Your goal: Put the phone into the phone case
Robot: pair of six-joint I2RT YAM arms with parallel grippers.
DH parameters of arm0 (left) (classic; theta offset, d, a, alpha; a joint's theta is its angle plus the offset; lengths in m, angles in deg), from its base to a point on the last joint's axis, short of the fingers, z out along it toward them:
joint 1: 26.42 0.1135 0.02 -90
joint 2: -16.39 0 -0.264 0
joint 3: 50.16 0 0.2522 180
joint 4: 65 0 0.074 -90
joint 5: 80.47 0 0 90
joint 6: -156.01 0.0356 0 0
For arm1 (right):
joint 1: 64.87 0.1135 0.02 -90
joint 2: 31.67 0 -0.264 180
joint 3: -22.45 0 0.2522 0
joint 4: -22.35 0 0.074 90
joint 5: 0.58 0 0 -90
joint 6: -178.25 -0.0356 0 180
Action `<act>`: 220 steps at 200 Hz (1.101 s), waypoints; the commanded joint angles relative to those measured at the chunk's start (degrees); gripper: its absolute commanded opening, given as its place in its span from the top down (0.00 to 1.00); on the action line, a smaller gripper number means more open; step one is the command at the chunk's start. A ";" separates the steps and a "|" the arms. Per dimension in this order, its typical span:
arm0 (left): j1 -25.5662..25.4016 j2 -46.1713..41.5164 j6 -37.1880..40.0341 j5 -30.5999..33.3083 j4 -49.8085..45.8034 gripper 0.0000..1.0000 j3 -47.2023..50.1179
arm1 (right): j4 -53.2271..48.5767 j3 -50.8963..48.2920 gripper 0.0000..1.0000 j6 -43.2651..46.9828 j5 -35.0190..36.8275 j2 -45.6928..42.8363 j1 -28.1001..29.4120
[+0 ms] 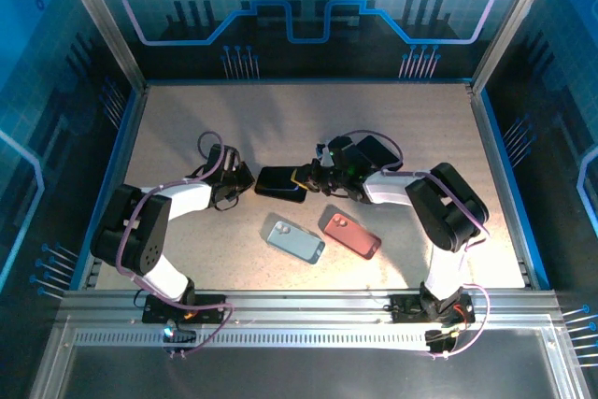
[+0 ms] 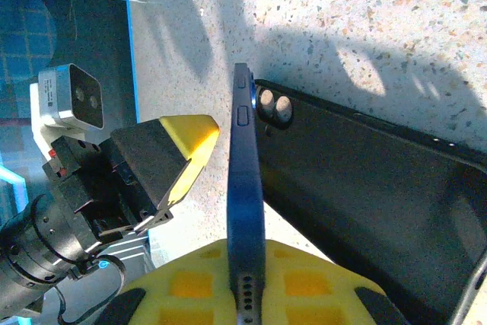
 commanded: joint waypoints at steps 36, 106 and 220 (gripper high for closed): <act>0.34 0.94 0.39 -1.27 1.41 1.00 0.52 | -1.92 -0.30 1.00 1.44 -1.27 0.51 0.53; 0.03 2.04 -1.21 -2.60 3.14 1.00 1.83 | -4.44 -0.87 1.00 1.67 -1.11 -0.60 0.53; -2.57 3.53 -3.13 -3.04 4.99 1.00 2.55 | -4.88 0.79 1.00 0.57 -0.66 3.50 0.63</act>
